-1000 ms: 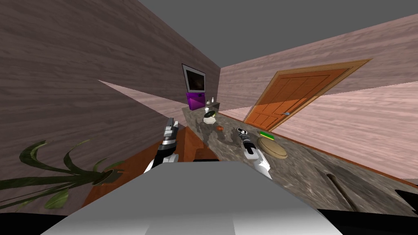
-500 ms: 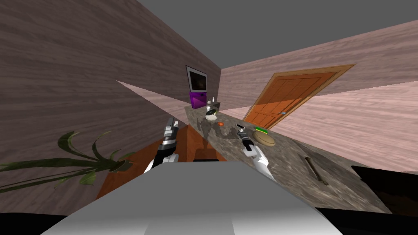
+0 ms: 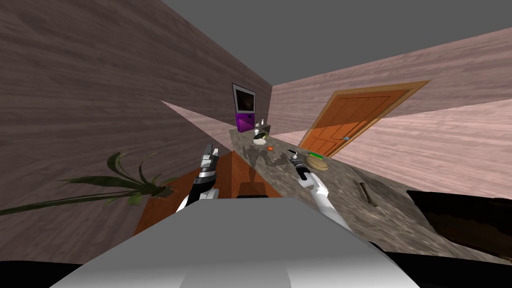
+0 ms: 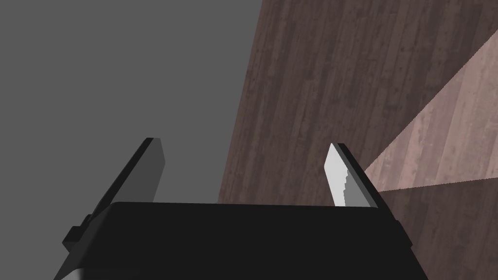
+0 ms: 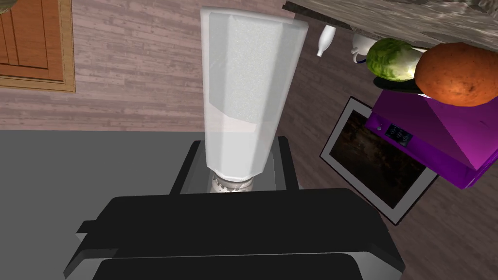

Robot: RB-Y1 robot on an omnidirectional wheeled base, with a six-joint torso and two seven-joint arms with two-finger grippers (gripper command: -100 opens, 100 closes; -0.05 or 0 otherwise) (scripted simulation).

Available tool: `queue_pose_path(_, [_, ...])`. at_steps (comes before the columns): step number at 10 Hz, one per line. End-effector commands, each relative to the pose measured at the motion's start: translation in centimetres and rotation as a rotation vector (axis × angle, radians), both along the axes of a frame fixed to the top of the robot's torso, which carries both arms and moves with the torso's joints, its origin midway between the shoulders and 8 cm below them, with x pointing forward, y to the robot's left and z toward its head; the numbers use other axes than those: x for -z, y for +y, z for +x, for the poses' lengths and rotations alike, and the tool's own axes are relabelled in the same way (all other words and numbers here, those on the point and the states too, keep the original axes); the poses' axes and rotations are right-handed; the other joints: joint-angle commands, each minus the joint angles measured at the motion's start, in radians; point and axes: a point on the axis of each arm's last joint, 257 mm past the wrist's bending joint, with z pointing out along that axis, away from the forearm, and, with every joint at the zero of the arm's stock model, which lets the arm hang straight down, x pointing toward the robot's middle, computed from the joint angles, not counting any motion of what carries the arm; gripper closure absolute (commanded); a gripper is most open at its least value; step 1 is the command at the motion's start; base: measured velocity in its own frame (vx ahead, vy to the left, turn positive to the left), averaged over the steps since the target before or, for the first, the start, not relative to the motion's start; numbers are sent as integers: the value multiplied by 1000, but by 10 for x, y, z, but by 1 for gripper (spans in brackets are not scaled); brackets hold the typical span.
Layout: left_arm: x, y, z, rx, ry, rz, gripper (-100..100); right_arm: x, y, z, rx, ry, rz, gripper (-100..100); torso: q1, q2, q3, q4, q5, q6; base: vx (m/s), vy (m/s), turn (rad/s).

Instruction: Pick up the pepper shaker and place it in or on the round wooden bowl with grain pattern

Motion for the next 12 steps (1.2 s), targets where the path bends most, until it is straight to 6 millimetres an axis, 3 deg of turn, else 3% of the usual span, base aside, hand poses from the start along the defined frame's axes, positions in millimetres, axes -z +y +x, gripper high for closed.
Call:
queue_pose_path(1, [0,0,0,0,0,0,0,-5,-1,6,-9,23,-49,100,0,0,0,0,0,0,-209,-10,75])
queue_pose_path(6, [0,0,0,0,0,0,0,-10,-26,2,16,52,-58,100,-4,-7,-4,-1,-1,0,-123,-43,87])
queue_pose_path(12, [0,0,0,0,0,0,0,-25,-77,-16,100,27,46,100,-9,-13,-7,-2,-2,1,-25,-84,71])
